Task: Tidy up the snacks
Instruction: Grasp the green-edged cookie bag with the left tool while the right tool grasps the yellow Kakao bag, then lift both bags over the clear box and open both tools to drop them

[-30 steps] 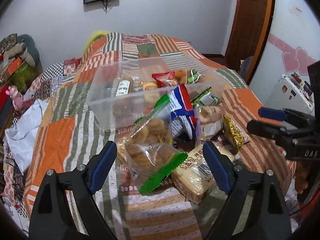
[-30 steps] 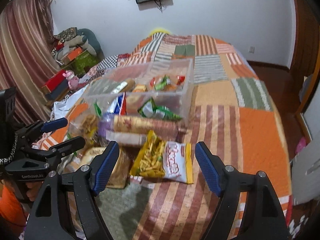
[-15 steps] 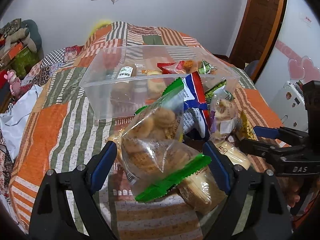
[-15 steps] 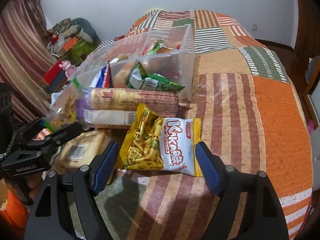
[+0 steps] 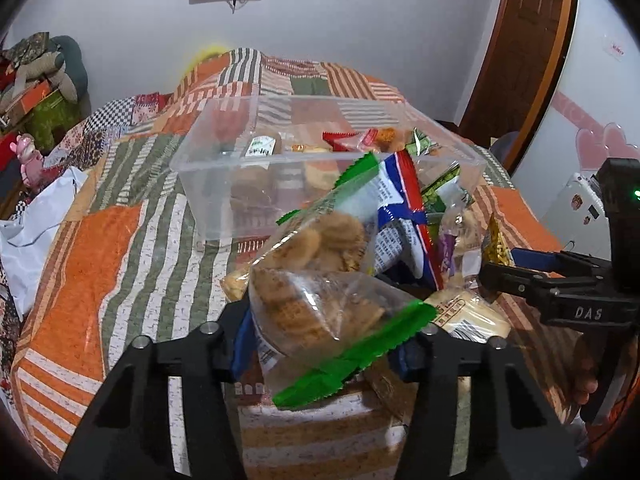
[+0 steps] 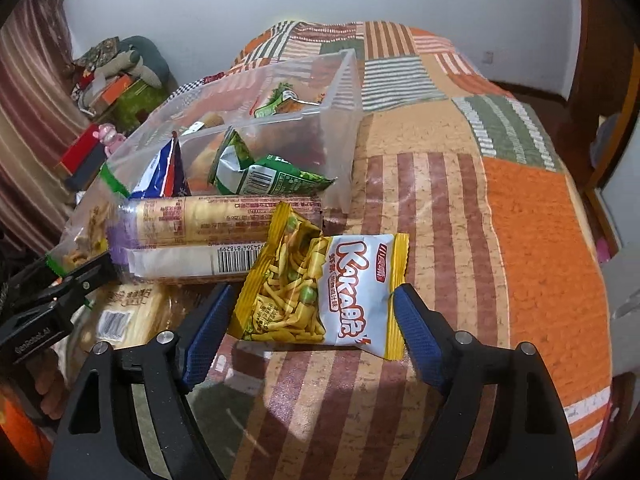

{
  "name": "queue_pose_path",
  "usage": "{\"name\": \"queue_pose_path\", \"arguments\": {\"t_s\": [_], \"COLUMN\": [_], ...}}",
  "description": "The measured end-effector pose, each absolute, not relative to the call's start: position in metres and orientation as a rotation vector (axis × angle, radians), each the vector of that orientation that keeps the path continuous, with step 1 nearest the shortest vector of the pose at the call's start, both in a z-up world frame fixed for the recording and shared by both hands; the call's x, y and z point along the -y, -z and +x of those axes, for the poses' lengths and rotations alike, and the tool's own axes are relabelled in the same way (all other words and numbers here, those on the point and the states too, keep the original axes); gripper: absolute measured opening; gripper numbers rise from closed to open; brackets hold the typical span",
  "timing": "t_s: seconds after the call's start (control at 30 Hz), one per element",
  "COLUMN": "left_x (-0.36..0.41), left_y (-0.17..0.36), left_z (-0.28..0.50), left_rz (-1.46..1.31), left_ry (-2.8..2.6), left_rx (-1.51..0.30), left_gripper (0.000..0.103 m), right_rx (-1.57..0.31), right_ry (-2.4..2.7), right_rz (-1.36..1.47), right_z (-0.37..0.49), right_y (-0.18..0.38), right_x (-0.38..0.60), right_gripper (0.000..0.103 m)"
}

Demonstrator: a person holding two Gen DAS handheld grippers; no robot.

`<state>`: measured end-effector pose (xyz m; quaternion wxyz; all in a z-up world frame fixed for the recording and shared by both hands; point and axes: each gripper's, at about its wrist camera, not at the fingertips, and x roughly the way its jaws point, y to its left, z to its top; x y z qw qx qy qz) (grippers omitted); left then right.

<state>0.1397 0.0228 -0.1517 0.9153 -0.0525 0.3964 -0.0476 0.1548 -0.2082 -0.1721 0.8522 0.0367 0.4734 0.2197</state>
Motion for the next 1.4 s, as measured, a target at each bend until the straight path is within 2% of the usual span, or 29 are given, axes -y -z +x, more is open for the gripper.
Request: {"name": "queue_pose_path", "arguments": {"t_s": [0.23,0.4,0.53,0.57,0.8,1.07,1.4], "left_x": [-0.024,-0.023,-0.024,-0.025,-0.03,-0.036,-0.04], "left_y": [0.141,0.136,0.132,0.131,0.126,0.111,0.092], "left_z": [0.131,0.127,0.125,0.124,0.12,0.113,0.12], "left_rz": [-0.094,-0.102,-0.102,-0.103,-0.116,-0.119,-0.11], "left_ry": [0.097,0.095,0.094,0.094,0.078,0.056,0.038], "left_rx": [-0.784,-0.772,-0.756,-0.754,-0.74,-0.706,-0.679], "left_gripper": [0.045,0.045,0.045,0.045,0.045,0.045,0.045], "right_rx": [-1.021,-1.015,-1.005,-1.004,-0.993,-0.962,-0.803], "right_ry": [-0.44,-0.423,-0.409,-0.408,-0.399,-0.384,-0.396], "right_rz": [0.079,0.029,0.002,0.002,0.049,0.072,0.022], "right_z": [0.158,0.162,0.161,0.161,0.16,0.152,0.147], "right_y": [0.175,0.179,0.179,0.178,0.174,0.164,0.115], "right_x": [0.214,0.208,0.204,0.204,0.218,0.233,0.226], "right_gripper": [0.089,0.089,0.079,0.069,0.055,0.053,0.053]}}
